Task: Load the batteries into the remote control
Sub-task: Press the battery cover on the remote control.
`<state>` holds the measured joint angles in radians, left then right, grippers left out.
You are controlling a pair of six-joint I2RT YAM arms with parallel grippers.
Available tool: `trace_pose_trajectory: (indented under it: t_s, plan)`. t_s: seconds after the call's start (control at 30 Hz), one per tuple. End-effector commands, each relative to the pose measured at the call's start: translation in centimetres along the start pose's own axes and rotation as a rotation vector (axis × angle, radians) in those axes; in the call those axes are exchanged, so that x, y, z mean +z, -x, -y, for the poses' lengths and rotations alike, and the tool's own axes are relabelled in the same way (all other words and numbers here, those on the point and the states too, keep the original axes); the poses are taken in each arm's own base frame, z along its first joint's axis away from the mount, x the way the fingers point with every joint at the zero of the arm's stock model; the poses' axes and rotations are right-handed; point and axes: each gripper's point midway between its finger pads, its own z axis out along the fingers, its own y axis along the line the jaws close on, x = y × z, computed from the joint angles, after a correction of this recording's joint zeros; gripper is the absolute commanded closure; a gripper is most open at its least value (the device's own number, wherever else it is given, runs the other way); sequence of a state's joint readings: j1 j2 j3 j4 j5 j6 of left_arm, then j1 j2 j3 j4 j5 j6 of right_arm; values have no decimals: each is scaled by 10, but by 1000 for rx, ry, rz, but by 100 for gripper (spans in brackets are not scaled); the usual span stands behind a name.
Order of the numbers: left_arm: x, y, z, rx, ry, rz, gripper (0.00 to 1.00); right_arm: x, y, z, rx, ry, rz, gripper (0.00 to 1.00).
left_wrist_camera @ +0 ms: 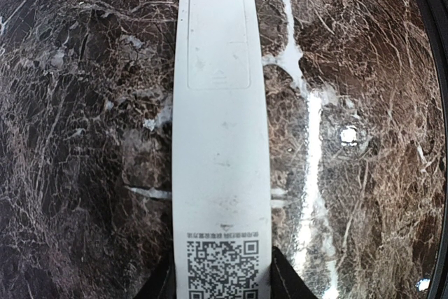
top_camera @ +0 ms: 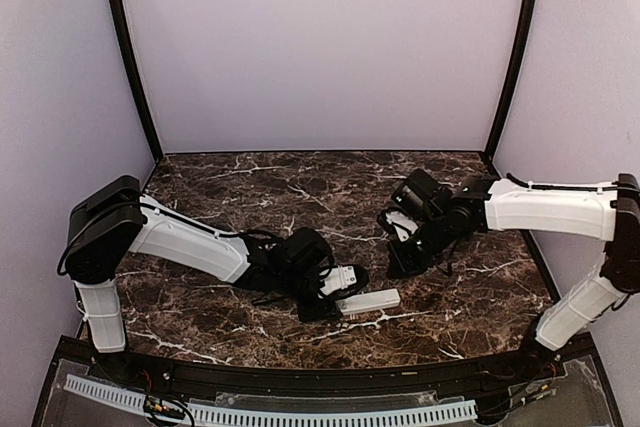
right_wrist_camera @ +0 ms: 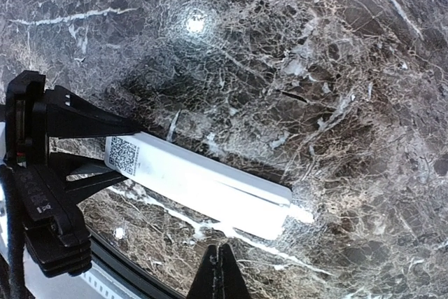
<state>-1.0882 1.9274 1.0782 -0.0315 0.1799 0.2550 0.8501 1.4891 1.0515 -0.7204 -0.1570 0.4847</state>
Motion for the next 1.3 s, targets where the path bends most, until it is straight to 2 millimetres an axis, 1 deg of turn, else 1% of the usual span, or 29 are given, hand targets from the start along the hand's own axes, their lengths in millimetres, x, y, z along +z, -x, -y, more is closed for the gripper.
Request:
trace_pose_trajectory:
  t_s: [0.0,0.1,0.17,0.2,0.27,0.33,0.4,0.5,0.67,0.73,0.77,0.83,0.93,1.03,1.07,1.1,1.17,1.23,1.27]
  plan:
    - [13,-90,17,-42,-60,-298,93,20,-4,-4,-14,35,-23,100]
    - [13,-91,17,-42,-60,-302,94,43,-12,8,-10,-1,-64,100]
    - [13,-92,17,-42,-59,-306,94,59,-24,22,3,-38,-104,100]
    - [13,-92,17,-42,-58,-307,94,66,-33,29,14,-55,-132,100]
    - [13,-92,17,-42,-59,-307,94,74,-45,39,28,-81,-166,100]
    - [13,-92,17,-40,-61,-306,94,77,-50,43,37,-94,-181,100]
    - [13,-91,17,-40,-61,-304,94,72,-47,41,37,-93,-168,100]
    - [13,-91,17,-38,-63,-304,94,59,-34,33,24,-80,-138,100]
    - [14,-91,18,-39,-64,-304,94,19,2,6,-14,-25,-35,100]
    - [13,-92,18,-40,-63,-304,94,7,10,6,-12,-44,-3,100]
    - [13,-92,18,-41,-63,-304,94,4,11,7,-12,-52,2,100]
    - [13,-92,18,-40,-63,-303,94,5,10,9,-3,-57,0,100]
    - [13,-91,18,-39,-63,-303,94,19,-1,15,17,-63,-32,100]
    - [13,-92,18,-41,-63,-304,94,45,-21,29,44,-85,-93,100]
    - [13,-92,18,-41,-64,-305,94,72,-44,39,66,-87,-169,100]
    - [13,-92,18,-41,-63,-305,94,79,-52,43,73,-96,-193,100]
    - [13,-91,18,-42,-64,-303,94,85,-63,54,86,-140,-230,100]
    - [13,-92,18,-42,-63,-303,94,80,-63,57,83,-160,-226,100]
    - [14,-92,18,-42,-63,-303,94,75,-59,55,80,-156,-213,100]
